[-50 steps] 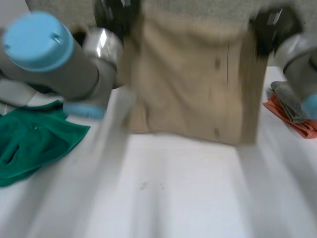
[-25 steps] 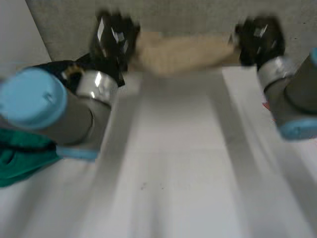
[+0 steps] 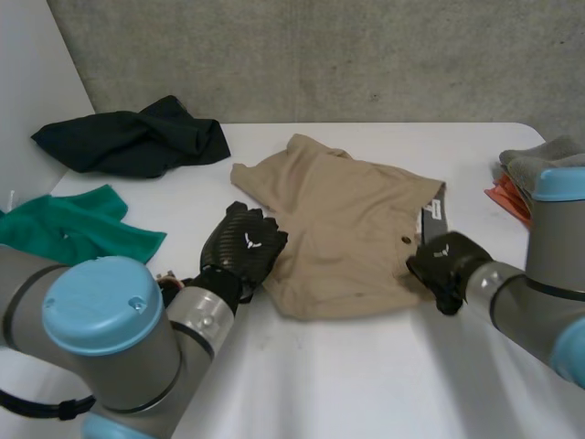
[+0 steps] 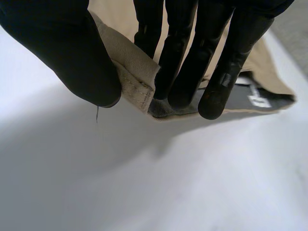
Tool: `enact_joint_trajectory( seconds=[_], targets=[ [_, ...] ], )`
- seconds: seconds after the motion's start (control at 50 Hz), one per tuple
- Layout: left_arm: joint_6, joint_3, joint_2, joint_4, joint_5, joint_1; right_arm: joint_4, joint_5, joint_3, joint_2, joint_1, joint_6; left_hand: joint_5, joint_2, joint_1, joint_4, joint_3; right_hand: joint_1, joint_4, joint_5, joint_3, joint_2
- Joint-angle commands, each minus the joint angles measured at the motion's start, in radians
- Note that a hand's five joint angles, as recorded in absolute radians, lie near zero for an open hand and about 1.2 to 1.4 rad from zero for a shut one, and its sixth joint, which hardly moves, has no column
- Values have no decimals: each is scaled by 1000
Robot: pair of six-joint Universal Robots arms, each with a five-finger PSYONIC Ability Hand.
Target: Fold the laundry.
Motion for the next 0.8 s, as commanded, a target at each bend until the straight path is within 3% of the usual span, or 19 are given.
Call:
enact_joint_trajectory(
  seconds=[0.02,0.04,0.06,0.08,0.18,0.28,0.44,0.64,0.8],
  targets=[
    [-5,-24,33,-101,4,-5,125,-28,102,-87,-70,-112,212,192,275,194,199,409,211,234,213,219],
    [-5,-25,32,-101,2,-5,117,-31,102,-90,-78,-109,212,192,275,194,199,409,211,234,213,219],
    [-5,-24,30,-99,1,-3,89,-38,102,-92,-84,-95,210,189,272,191,196,-26,-224,-201,-222,-216],
    [-5,-24,29,-99,1,-3,73,-38,104,-93,-87,-83,210,189,272,191,196,-222,-420,-397,-418,-412],
    [-6,-7,24,-98,-2,0,-3,-55,101,-139,-108,55,210,189,272,191,196,-417,-616,-593,-613,-607],
    [-11,13,29,-98,-2,1,3,-147,81,-170,-142,234,210,189,272,191,196,-438,-636,-613,-634,-628],
    [-11,15,32,-98,-1,3,143,-256,-2,-161,-142,273,210,189,272,191,196,-429,-628,-605,-625,-620],
    [-15,13,32,-98,-1,5,241,-265,-129,23,-135,279,207,186,269,188,193,-388,-587,-564,-584,-579],
    [-15,28,27,-98,-1,12,168,-267,-56,37,-133,246,204,183,266,185,190,-388,-586,-564,-584,-578]
  ],
)
